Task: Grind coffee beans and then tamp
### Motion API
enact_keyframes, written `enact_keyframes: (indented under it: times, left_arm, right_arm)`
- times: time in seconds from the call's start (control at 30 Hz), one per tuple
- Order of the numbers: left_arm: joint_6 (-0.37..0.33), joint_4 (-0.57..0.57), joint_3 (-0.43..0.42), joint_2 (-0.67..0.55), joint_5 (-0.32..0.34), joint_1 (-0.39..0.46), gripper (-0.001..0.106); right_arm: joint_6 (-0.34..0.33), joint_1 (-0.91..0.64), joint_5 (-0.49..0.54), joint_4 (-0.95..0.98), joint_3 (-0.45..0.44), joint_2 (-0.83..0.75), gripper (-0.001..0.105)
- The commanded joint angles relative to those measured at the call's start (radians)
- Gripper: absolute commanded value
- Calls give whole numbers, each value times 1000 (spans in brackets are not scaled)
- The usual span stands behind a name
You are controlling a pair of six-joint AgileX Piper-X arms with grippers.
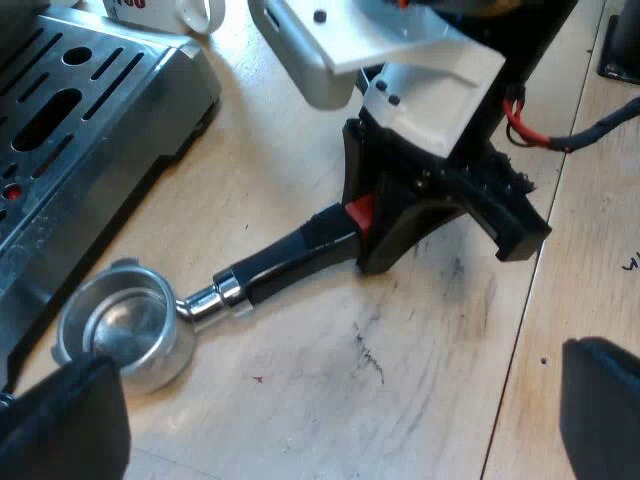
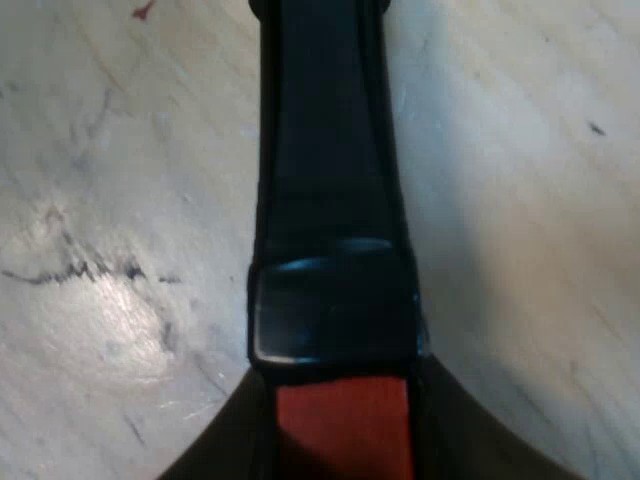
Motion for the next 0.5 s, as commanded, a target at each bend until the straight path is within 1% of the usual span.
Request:
enact_keyframes:
  times: [0.03,0.43,0.5]
  left_arm:
    - [7,-18,1,-4,-10,-2,88]
    - [7,-18,1,-4,-10,-2,88]
    - [7,-18,1,-4,-10,-2,88]
  right_arm:
    - [4,-5,-3,-46,-13,-1,0]
    - [22,-5,-3,-11,-13,2,0]
    - [22,-5,-3,-11,-13,2,7]
